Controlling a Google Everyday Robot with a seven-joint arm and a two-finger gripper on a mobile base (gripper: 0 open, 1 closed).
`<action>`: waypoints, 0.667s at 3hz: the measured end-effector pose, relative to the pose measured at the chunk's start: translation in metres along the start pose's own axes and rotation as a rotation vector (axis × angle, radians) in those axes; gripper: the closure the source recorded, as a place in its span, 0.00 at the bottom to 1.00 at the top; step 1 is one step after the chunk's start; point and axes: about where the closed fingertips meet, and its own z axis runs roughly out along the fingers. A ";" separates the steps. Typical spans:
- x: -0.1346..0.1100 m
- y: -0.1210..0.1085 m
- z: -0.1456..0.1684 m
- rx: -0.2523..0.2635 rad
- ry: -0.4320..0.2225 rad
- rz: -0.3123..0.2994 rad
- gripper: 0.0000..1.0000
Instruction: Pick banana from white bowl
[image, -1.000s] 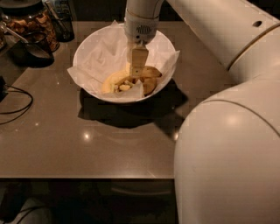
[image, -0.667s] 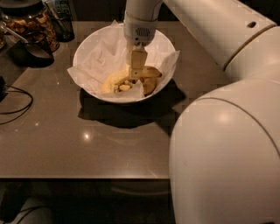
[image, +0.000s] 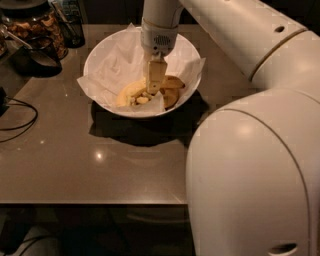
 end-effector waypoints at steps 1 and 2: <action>0.001 0.001 0.007 -0.016 0.007 -0.001 0.50; 0.003 0.002 0.013 -0.025 0.017 0.002 0.69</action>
Offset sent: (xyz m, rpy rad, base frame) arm -0.0339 -0.0246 -0.0161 -0.1066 0.1389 0.0204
